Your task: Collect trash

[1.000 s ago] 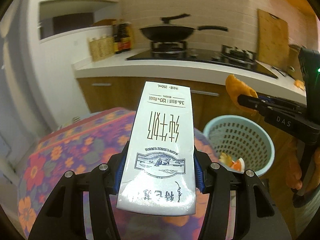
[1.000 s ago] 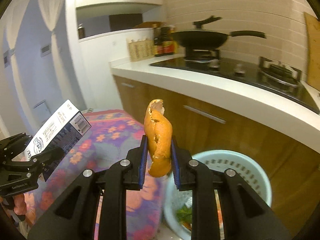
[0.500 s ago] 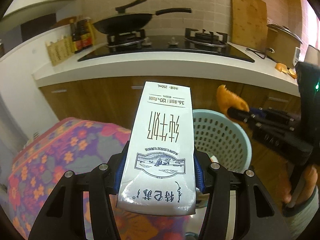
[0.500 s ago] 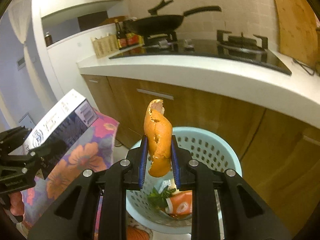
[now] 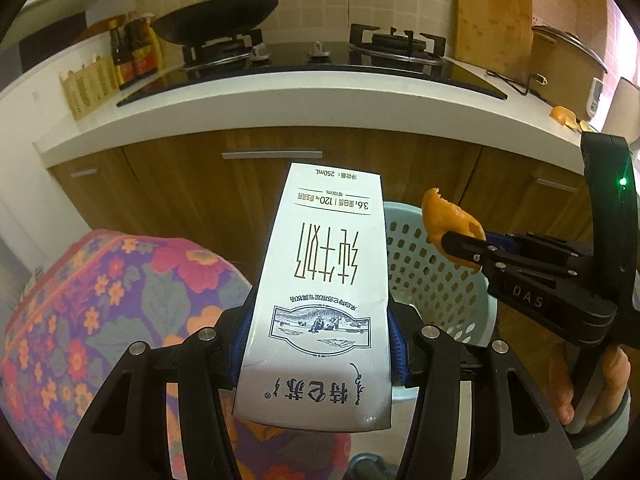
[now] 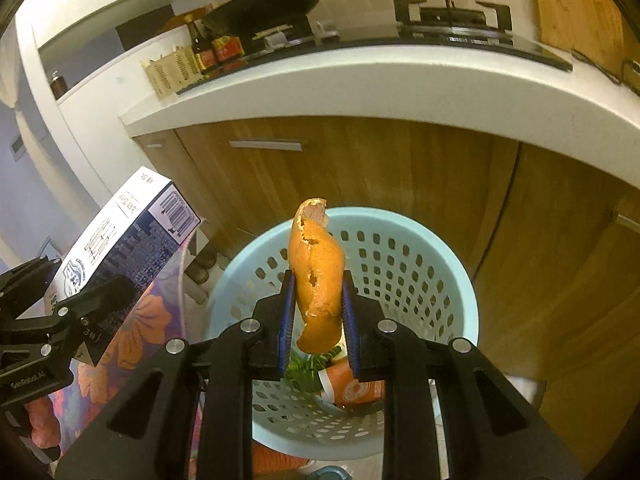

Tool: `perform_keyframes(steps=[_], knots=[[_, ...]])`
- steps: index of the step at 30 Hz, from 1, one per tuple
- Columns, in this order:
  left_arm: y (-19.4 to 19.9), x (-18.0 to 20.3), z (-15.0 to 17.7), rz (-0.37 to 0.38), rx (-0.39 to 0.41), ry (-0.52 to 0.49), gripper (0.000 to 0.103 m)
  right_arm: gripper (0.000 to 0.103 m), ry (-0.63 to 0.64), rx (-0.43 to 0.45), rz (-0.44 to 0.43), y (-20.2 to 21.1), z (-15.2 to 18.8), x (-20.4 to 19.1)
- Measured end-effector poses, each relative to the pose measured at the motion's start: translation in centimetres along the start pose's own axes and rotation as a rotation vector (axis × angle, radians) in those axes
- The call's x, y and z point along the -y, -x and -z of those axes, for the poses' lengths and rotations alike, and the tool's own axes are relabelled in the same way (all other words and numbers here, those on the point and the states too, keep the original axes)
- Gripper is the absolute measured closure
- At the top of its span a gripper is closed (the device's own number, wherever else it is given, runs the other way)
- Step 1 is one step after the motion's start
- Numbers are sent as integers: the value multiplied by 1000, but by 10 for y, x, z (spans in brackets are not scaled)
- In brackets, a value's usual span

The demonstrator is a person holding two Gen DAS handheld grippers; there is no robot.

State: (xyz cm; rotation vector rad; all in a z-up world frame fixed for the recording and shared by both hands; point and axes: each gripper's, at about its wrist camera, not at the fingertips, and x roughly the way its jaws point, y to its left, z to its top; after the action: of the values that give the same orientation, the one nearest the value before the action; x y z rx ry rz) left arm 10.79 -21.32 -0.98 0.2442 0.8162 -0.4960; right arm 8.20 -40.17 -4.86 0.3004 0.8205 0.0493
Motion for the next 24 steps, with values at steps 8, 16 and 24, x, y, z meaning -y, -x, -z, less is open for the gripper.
perform_keyframes(steps=[8,16,24], knots=[[-16,7,-7,34,-35,8,52,82,-20,-29,11,-6,-1,5],[-23,7,-11,61,-44,26,51,54,-42,-60,6,-12,-1,9],[-13,2,-9,64,-9,28,43,43,-38,-29,22,0,-2,7]])
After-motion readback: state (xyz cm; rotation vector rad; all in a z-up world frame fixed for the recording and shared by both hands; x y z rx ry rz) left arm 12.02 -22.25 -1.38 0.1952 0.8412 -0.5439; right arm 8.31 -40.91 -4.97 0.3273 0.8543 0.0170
